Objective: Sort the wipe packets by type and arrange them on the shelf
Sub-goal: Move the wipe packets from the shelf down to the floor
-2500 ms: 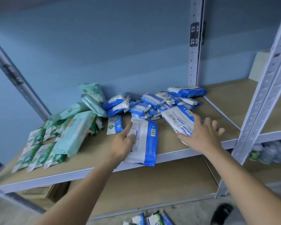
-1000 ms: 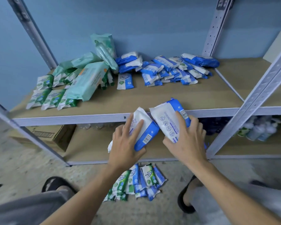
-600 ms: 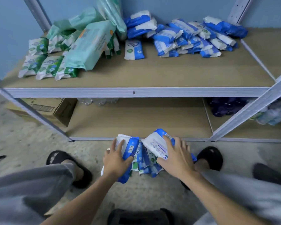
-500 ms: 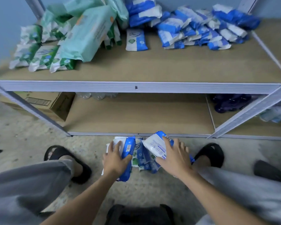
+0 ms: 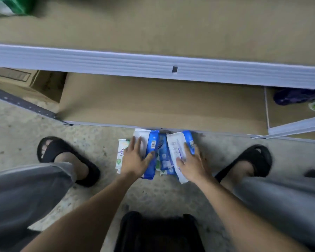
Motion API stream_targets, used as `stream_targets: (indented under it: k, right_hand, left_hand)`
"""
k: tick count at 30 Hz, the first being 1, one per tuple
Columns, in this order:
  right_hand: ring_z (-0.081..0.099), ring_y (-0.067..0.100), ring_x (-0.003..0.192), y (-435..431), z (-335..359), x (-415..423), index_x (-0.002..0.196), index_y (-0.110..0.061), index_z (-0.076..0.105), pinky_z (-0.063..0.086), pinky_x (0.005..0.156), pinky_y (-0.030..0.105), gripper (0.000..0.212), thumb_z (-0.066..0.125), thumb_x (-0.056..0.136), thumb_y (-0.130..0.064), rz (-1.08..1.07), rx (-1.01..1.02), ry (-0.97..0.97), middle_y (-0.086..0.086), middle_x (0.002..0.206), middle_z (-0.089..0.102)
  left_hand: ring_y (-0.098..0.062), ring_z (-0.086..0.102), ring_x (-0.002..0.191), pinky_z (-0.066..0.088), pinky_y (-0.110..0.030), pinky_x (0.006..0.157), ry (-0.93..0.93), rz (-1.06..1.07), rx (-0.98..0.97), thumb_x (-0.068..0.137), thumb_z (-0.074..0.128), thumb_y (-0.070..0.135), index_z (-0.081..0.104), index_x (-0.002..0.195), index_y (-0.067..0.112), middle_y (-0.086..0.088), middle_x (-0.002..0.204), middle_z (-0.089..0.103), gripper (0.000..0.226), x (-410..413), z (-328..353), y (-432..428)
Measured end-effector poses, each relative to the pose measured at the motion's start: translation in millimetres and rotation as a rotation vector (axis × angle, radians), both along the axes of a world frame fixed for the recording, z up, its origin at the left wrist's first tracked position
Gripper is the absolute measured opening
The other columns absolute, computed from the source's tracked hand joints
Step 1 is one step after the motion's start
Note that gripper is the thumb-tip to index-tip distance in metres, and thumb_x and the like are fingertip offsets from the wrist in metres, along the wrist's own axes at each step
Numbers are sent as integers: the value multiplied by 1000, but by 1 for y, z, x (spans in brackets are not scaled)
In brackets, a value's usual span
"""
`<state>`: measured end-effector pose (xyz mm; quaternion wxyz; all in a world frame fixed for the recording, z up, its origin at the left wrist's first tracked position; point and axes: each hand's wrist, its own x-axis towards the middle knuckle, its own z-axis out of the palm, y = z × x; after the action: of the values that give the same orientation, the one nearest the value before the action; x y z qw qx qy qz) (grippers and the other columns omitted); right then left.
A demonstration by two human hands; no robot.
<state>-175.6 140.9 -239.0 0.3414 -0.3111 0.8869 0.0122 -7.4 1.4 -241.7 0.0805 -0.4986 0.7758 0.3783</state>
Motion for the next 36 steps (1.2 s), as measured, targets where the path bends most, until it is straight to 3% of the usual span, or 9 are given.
stream_targets:
  k: [4,11,16,19,22,25,29,32,36]
  right_hand:
    - [12,43,148,14,-28,6,160,-30,-2,22,120,48,69,35,103,-42,97,88,-75,16,162,-22]
    - [24,43,145,8,-37,-7,157,-37,-10,37,111,46,76,41,101,-46,109,176,-97,17,162,-21]
    - [31,39,141,3,-11,-14,159,-37,1,37,110,41,70,40,102,-42,31,150,-128,11,167,-1]
    - [39,36,137,1,10,-5,159,-35,7,42,107,43,70,42,100,-44,-2,77,-88,10,165,12]
    - [36,34,140,-6,35,7,159,-33,12,40,109,47,69,42,99,-46,12,17,-61,8,166,12]
    - [34,32,143,-13,65,19,159,-27,16,41,108,47,69,42,100,-51,1,-74,-14,6,165,16]
    - [42,29,135,-18,110,34,146,-21,42,43,103,39,54,45,99,-49,32,-251,61,3,155,36]
    - [43,26,131,-25,151,40,143,-20,47,38,101,33,48,45,102,-45,72,-362,100,2,147,43]
    - [48,21,125,-39,205,47,137,-25,53,46,97,36,44,45,100,-48,88,-557,168,-5,139,51]
  left_hand:
    - [-22,3,155,22,-41,122,-9,-102,78,98,52,53,8,161,28,1,167,-15,81,5,-29,5]
    - [-23,-1,155,23,-41,122,-82,-141,95,97,50,56,1,160,31,2,165,-22,83,-4,-37,-5]
    - [-30,7,153,25,-39,120,-209,-256,61,100,50,48,12,159,25,-7,167,-12,74,-10,-16,-11]
    - [-32,28,144,37,-41,112,-237,-315,16,97,53,49,30,152,22,-6,163,21,65,-6,4,-12]
    - [-29,39,138,42,-39,105,-241,-304,-66,98,51,49,29,155,19,-4,152,43,68,-1,32,-14]
    - [-28,39,138,42,-38,106,-220,-293,-134,97,52,52,28,155,21,-3,152,45,70,6,58,-17]
    - [-30,41,137,41,-38,106,-171,-300,-194,97,50,53,29,155,20,-6,152,45,70,14,95,-17]
    - [-27,38,139,40,-37,106,-79,-294,-276,98,50,53,28,156,21,-3,154,43,70,20,127,-19]
    - [-26,44,133,42,-37,103,67,-276,-427,97,52,52,36,152,22,-2,147,51,64,29,177,-31]
